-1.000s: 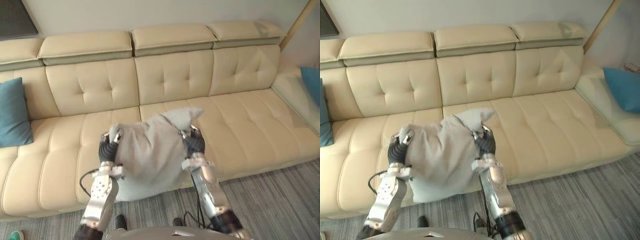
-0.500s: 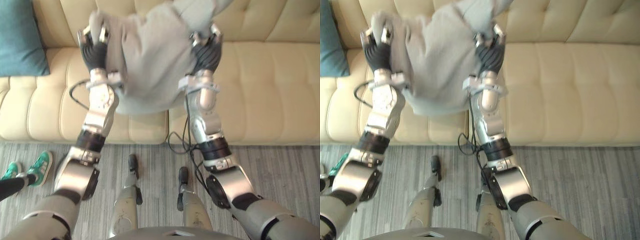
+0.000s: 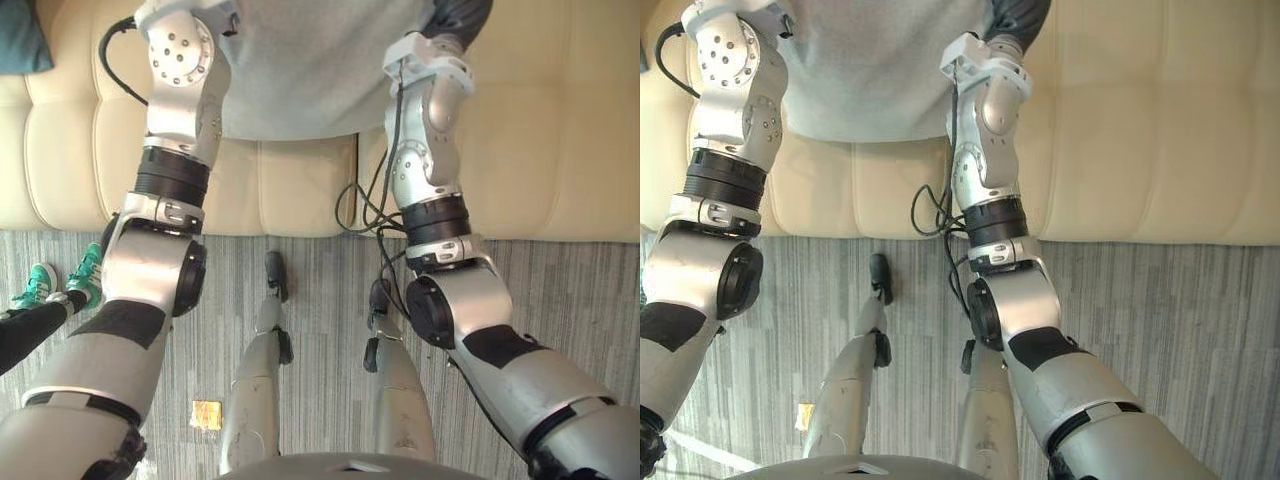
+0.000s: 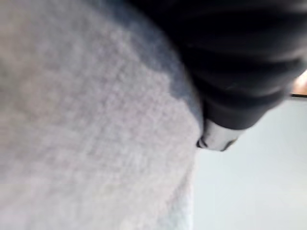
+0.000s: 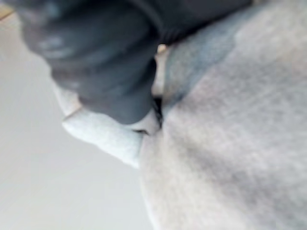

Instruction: Pick up cushions and gather them together orderly.

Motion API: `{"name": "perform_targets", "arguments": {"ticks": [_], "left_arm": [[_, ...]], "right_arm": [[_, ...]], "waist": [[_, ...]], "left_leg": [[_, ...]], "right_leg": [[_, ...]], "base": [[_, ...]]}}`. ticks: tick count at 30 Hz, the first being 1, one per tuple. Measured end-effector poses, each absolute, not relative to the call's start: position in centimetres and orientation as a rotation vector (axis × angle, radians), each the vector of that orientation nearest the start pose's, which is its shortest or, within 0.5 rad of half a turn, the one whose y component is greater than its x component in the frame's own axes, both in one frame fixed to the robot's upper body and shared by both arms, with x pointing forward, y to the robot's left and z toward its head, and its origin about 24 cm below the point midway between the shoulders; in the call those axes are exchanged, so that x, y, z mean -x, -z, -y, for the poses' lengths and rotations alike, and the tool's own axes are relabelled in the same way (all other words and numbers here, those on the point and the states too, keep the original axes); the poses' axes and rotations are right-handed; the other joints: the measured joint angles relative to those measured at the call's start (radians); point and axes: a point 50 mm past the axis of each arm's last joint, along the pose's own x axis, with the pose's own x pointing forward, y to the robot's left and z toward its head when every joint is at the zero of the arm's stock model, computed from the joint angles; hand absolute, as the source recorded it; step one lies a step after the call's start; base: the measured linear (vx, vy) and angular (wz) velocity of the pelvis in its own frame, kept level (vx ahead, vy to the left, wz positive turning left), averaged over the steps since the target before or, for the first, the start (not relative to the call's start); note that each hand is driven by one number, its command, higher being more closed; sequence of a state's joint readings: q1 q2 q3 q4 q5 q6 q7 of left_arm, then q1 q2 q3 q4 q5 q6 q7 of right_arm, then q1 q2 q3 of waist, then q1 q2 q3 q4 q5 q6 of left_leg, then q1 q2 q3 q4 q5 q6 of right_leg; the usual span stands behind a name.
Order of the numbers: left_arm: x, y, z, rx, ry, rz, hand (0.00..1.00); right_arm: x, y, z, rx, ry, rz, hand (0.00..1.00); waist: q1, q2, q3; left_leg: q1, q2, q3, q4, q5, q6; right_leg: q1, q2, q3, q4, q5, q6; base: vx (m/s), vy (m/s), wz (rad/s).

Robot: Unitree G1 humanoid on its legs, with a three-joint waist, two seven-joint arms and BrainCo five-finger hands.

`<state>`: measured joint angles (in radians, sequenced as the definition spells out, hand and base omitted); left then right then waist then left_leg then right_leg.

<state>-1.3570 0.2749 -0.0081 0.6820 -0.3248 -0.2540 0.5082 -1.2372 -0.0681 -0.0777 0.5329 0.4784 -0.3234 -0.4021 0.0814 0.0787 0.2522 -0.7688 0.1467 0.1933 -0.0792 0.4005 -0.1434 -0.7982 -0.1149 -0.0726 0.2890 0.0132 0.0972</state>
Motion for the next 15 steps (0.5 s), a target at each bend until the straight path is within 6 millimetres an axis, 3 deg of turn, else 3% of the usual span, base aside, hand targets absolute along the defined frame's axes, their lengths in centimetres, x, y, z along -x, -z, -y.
{"name": "perform_targets", "arguments": {"ticks": [1,10,15], "left_arm": [[-37.4,-37.1,-14.0,0.300,-0.269,0.849,0.00],[-37.0,-37.5,-17.3,0.312,-0.322,0.880,0.00],[-36.8,-37.0,-20.0,0.212,-0.349,0.891,0.00]], "right_arm": [[-36.6,-34.1,10.3,-0.622,0.057,0.813,0.00],[-35.8,-36.3,10.1,-0.509,0.007,0.904,0.00],[-35.9,-36.4,12.3,-0.448,0.058,0.930,0.00]], "waist": [[-0.002,0.000,0.000],[-0.028,-0.001,0.050],[-0.040,-0.005,0.064]], "left_leg": [[-0.015,0.003,0.000,0.000,0.005,0.006],[-0.056,0.013,0.006,0.000,0.015,0.017],[-0.063,0.007,0.020,0.000,0.015,0.017]], "right_leg": [[-0.014,0.003,-0.002,0.003,-0.001,-0.001],[-0.080,0.013,0.005,0.034,-0.012,-0.020],[-0.082,0.011,0.014,0.017,-0.003,-0.025]], "base": [[0.01,-0.084,-0.06],[-0.05,-0.051,-0.05],[-0.08,-0.065,-0.02]]}}
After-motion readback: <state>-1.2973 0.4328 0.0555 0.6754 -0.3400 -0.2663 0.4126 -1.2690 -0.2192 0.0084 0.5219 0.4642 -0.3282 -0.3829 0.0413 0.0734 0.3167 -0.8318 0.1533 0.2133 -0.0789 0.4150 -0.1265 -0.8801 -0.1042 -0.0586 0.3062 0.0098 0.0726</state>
